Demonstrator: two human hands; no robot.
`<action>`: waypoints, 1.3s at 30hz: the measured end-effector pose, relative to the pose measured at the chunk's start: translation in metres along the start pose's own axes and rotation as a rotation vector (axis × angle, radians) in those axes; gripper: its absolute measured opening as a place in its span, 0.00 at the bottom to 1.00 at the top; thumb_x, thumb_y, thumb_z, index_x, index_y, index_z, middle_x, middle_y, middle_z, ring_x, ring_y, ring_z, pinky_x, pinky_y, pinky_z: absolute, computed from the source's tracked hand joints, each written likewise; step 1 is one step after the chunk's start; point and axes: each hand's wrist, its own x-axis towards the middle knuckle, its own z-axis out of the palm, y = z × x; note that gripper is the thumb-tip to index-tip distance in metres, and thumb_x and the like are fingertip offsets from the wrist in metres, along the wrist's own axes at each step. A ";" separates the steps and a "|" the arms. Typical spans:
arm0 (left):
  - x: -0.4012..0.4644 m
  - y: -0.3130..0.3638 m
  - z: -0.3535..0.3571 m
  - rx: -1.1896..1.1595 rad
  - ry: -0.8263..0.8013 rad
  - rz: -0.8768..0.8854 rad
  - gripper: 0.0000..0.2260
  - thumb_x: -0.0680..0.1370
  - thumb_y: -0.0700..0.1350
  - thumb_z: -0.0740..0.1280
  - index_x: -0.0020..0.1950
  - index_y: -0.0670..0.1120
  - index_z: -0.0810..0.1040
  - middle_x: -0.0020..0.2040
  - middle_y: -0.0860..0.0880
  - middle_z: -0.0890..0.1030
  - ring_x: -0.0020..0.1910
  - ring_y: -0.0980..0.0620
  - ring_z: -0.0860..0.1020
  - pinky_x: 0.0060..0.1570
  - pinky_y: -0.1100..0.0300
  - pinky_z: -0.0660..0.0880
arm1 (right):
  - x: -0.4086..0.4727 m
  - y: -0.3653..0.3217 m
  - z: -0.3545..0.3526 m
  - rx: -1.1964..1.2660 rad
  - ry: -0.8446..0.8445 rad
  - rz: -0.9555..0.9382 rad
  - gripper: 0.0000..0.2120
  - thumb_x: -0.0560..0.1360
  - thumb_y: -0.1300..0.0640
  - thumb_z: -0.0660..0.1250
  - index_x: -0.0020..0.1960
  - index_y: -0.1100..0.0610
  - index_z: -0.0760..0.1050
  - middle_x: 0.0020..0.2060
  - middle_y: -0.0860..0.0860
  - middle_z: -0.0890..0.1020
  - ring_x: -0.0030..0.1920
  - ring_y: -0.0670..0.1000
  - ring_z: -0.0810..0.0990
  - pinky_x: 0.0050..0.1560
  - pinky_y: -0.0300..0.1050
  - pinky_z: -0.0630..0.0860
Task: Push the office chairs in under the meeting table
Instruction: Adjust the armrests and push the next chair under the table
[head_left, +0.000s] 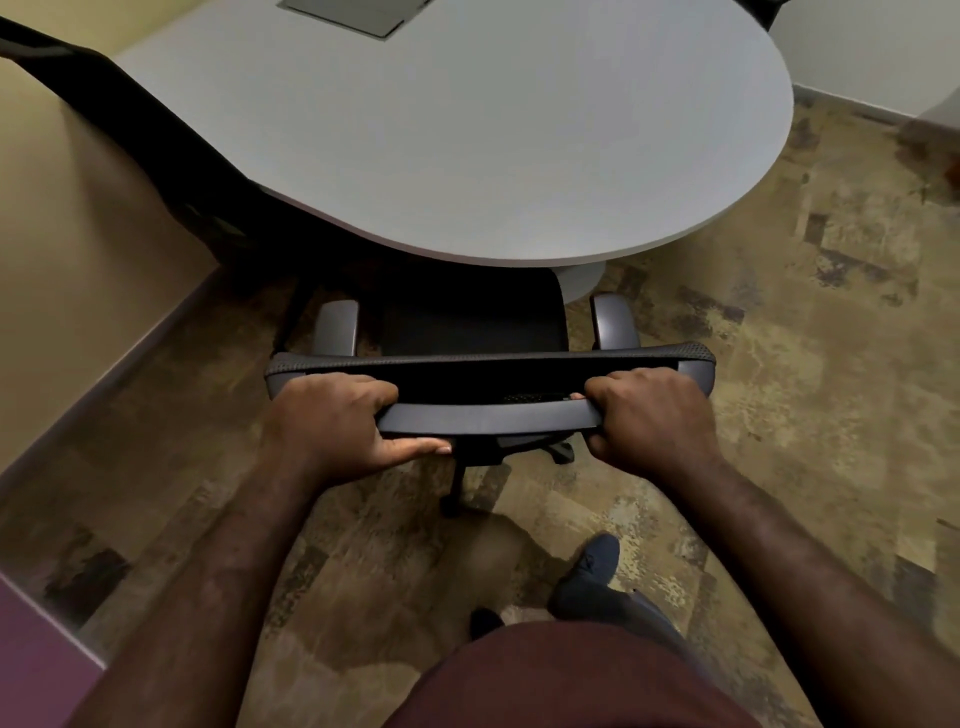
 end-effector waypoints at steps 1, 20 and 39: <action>0.006 -0.003 0.001 -0.002 0.003 0.001 0.32 0.67 0.80 0.52 0.27 0.51 0.68 0.25 0.54 0.72 0.25 0.51 0.72 0.25 0.62 0.58 | 0.006 0.001 0.001 -0.002 0.007 0.003 0.12 0.60 0.51 0.77 0.32 0.52 0.74 0.23 0.49 0.73 0.24 0.54 0.72 0.28 0.41 0.60; 0.116 -0.085 0.025 0.071 0.039 0.042 0.33 0.66 0.79 0.55 0.27 0.48 0.70 0.25 0.53 0.72 0.26 0.49 0.74 0.24 0.61 0.62 | 0.125 0.020 0.014 -0.043 0.059 0.002 0.11 0.61 0.48 0.75 0.33 0.51 0.75 0.25 0.48 0.75 0.25 0.53 0.74 0.28 0.41 0.59; 0.219 -0.153 0.034 0.031 -0.022 0.101 0.31 0.66 0.80 0.52 0.27 0.53 0.63 0.25 0.57 0.63 0.24 0.55 0.63 0.22 0.64 0.54 | 0.227 0.033 0.018 -0.043 -0.086 0.135 0.09 0.65 0.46 0.68 0.38 0.49 0.70 0.33 0.48 0.78 0.34 0.54 0.77 0.34 0.44 0.62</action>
